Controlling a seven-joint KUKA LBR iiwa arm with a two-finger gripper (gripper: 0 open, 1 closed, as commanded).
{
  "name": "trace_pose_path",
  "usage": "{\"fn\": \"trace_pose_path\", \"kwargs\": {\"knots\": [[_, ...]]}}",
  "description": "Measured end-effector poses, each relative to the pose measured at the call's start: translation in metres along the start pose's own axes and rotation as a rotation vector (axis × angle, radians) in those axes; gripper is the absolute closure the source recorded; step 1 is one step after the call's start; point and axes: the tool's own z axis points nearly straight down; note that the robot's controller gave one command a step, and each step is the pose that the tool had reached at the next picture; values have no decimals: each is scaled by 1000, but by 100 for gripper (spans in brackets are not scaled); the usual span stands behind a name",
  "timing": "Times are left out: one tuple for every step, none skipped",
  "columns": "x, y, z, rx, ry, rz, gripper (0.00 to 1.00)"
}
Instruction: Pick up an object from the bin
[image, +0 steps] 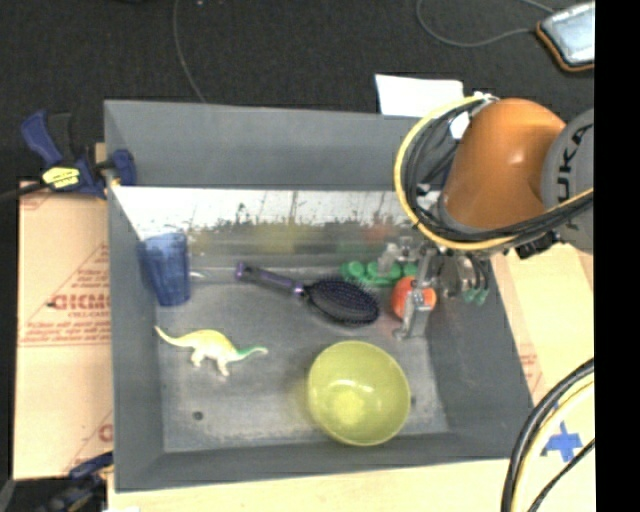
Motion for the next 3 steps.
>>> {"fn": "trace_pose_path", "kwargs": {"knots": [[0, 0, 0, 0, 0, 0, 0], [-11, 25, 69, -2, 1, 43, 0], [10, 38, 64, 2, -8, -14, 100]]}}
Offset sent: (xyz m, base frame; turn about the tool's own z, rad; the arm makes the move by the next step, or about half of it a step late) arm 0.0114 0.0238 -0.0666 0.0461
